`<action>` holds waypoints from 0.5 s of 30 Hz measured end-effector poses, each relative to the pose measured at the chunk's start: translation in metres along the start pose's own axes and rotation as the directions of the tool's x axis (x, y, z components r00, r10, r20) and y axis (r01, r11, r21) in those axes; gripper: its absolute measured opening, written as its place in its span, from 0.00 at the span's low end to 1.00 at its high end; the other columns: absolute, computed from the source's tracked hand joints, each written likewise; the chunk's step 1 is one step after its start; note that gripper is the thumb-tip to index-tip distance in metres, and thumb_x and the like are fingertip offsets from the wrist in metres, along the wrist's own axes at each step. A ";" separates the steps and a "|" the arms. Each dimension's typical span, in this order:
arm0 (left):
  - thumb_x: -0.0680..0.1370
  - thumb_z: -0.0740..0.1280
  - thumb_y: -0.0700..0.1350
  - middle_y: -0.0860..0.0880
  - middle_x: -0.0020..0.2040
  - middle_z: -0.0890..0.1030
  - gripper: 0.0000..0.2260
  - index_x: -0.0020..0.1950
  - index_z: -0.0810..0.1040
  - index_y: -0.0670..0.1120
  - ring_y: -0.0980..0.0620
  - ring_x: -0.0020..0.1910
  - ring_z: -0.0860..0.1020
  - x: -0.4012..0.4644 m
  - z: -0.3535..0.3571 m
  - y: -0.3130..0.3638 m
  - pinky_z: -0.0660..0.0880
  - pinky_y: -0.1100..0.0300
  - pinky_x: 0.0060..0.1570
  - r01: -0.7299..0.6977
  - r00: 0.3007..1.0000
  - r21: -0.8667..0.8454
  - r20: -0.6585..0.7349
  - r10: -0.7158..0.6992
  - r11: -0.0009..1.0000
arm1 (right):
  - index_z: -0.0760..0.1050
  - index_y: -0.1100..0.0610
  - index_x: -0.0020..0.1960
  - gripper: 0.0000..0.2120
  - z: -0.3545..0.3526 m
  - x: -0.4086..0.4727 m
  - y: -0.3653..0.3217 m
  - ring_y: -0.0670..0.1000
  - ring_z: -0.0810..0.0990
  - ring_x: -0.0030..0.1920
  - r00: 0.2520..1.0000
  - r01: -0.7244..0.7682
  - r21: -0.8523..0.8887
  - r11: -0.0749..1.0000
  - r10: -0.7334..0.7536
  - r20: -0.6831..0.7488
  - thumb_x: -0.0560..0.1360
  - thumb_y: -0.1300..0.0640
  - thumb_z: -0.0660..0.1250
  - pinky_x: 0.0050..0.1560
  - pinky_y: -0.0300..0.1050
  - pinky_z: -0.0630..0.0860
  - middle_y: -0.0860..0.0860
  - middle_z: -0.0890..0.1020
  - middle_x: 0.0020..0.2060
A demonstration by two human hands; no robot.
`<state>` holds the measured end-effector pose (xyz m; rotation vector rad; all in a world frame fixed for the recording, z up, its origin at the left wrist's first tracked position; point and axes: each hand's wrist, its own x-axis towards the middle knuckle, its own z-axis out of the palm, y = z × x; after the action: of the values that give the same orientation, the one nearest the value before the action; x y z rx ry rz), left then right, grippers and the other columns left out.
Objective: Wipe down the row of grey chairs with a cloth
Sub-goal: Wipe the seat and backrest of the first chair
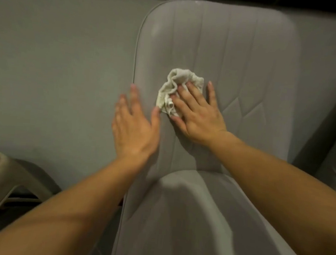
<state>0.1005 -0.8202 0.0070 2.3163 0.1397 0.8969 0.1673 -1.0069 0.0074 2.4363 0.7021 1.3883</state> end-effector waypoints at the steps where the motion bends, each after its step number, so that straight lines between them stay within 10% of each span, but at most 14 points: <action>1: 0.80 0.54 0.63 0.38 0.79 0.49 0.36 0.80 0.46 0.46 0.39 0.77 0.54 0.020 0.003 0.004 0.54 0.46 0.73 0.136 0.990 -0.054 -0.022 -0.138 0.989 | 0.72 0.53 0.72 0.24 0.002 0.000 0.004 0.58 0.66 0.75 1.000 0.015 0.003 1.000 -0.015 -0.024 0.81 0.42 0.59 0.73 0.71 0.55 0.55 0.71 0.73; 4: 0.80 0.52 0.65 0.37 0.77 0.58 0.34 0.80 0.52 0.46 0.37 0.72 0.63 0.055 0.009 0.011 0.64 0.45 0.67 0.181 0.974 -0.076 -0.120 -0.189 0.980 | 0.73 0.57 0.70 0.25 0.015 0.000 0.007 0.60 0.63 0.76 0.997 0.047 0.032 0.998 -0.045 -0.056 0.79 0.45 0.63 0.73 0.70 0.56 0.58 0.70 0.73; 7: 0.82 0.51 0.62 0.36 0.53 0.81 0.26 0.70 0.69 0.46 0.33 0.48 0.78 0.054 0.016 0.011 0.67 0.47 0.40 0.092 0.977 -0.015 -0.191 -0.093 0.996 | 0.63 0.58 0.76 0.31 0.029 -0.003 -0.001 0.61 0.56 0.78 0.998 0.001 0.072 0.997 0.004 -0.066 0.77 0.47 0.65 0.76 0.68 0.48 0.59 0.62 0.77; 15: 0.77 0.48 0.69 0.37 0.48 0.81 0.32 0.64 0.70 0.44 0.31 0.43 0.78 0.051 0.019 0.004 0.62 0.50 0.36 0.025 0.972 0.005 -0.232 -0.024 1.000 | 0.60 0.53 0.79 0.32 0.003 0.057 0.005 0.64 0.56 0.78 0.977 -0.140 0.073 0.987 0.149 -0.152 0.81 0.36 0.52 0.73 0.73 0.50 0.60 0.60 0.78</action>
<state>0.1511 -0.8169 0.0279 2.2051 0.2704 1.1549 0.1961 -0.9813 0.0505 2.4892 0.6213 1.6533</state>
